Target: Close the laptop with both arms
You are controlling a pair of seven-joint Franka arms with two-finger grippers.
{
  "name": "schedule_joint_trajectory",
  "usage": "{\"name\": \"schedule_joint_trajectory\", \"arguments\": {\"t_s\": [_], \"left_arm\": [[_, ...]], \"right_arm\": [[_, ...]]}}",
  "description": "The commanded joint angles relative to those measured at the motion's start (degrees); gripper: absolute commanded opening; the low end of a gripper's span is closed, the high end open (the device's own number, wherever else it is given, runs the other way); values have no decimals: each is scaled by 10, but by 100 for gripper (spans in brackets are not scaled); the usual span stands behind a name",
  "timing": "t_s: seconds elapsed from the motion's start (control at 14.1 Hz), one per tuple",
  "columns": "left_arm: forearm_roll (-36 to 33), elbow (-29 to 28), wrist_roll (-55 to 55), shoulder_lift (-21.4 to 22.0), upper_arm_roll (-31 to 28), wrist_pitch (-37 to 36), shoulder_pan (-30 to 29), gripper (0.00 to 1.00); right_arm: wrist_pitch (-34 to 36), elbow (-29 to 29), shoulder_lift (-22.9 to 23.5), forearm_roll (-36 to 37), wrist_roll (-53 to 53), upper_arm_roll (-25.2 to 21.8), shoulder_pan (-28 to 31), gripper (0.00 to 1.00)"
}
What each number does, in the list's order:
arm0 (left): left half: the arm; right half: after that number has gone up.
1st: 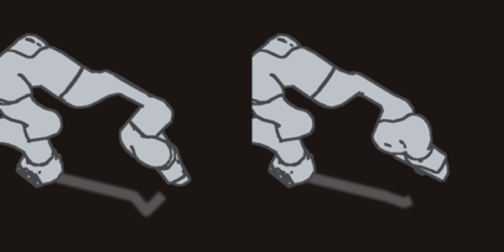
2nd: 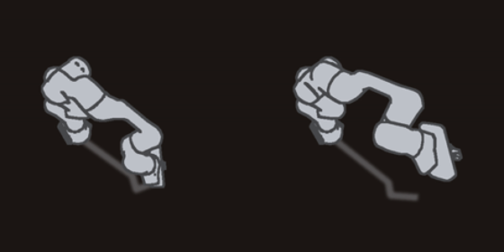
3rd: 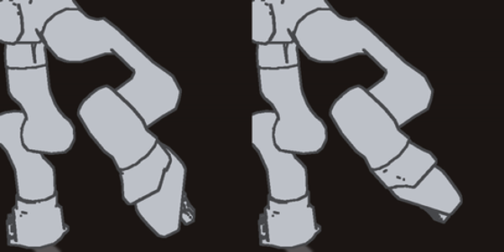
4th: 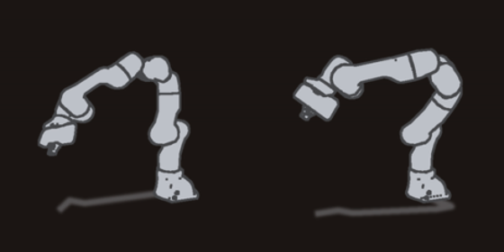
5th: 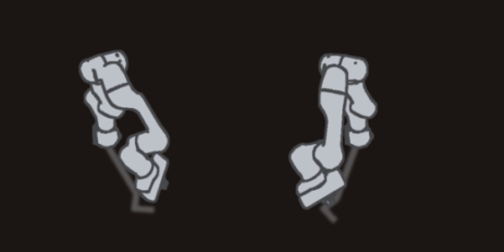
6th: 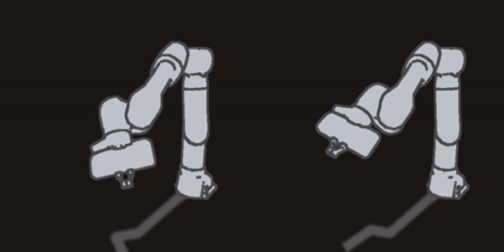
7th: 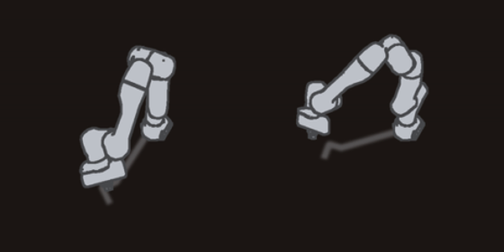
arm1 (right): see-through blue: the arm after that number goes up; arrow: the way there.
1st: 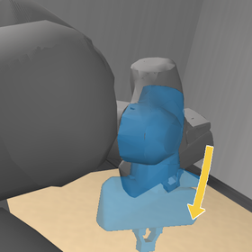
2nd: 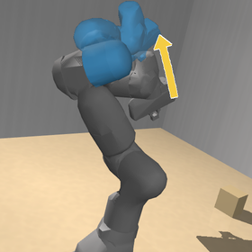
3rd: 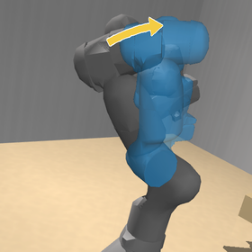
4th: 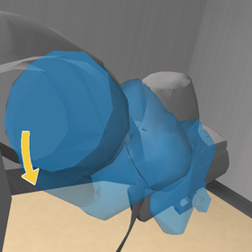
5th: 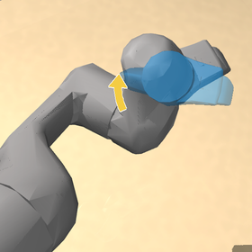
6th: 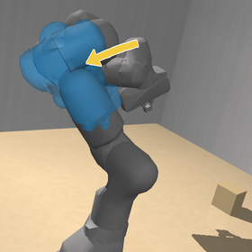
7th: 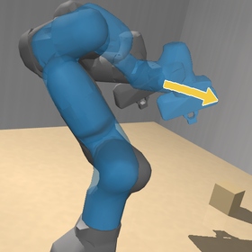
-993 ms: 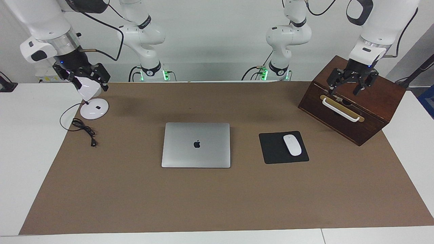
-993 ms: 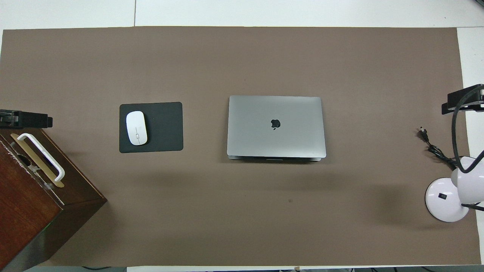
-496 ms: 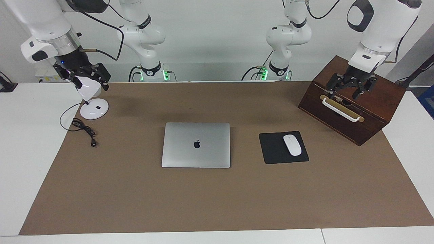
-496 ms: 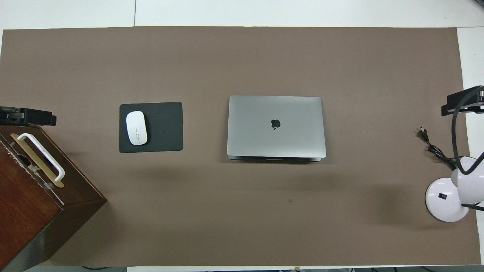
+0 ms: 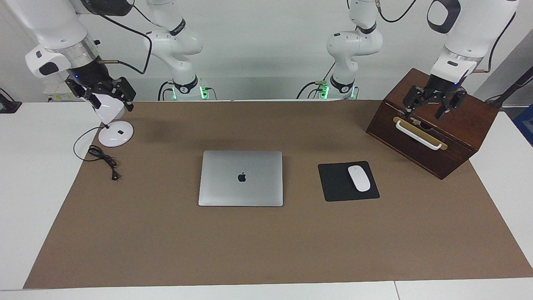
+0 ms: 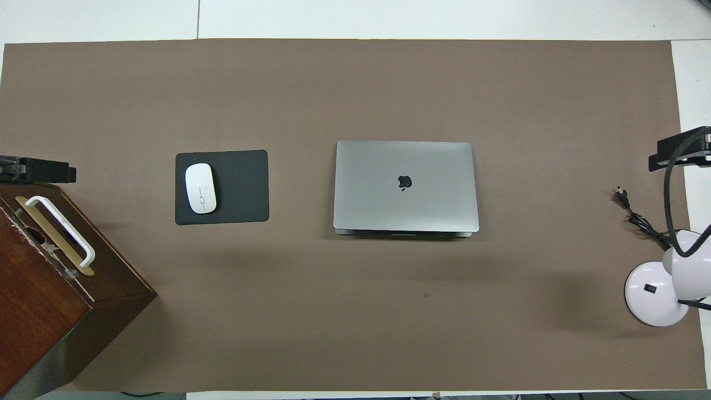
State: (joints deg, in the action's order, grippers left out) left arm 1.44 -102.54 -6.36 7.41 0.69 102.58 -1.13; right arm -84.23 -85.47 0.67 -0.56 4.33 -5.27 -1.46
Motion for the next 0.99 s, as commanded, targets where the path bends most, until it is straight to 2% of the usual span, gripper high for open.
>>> {"name": "schedule_joint_trajectory", "arguments": {"t_s": [0.0,0.92], "left_arm": [[-10,-2,5,6,2,3,-7,100],[-10,-1,4,7,5,-1,2,100]], "right_arm": [[6,-9,-9,3,2,-6,-6,100],[9,-10,-9,3,2,-7,-6,100]]}}
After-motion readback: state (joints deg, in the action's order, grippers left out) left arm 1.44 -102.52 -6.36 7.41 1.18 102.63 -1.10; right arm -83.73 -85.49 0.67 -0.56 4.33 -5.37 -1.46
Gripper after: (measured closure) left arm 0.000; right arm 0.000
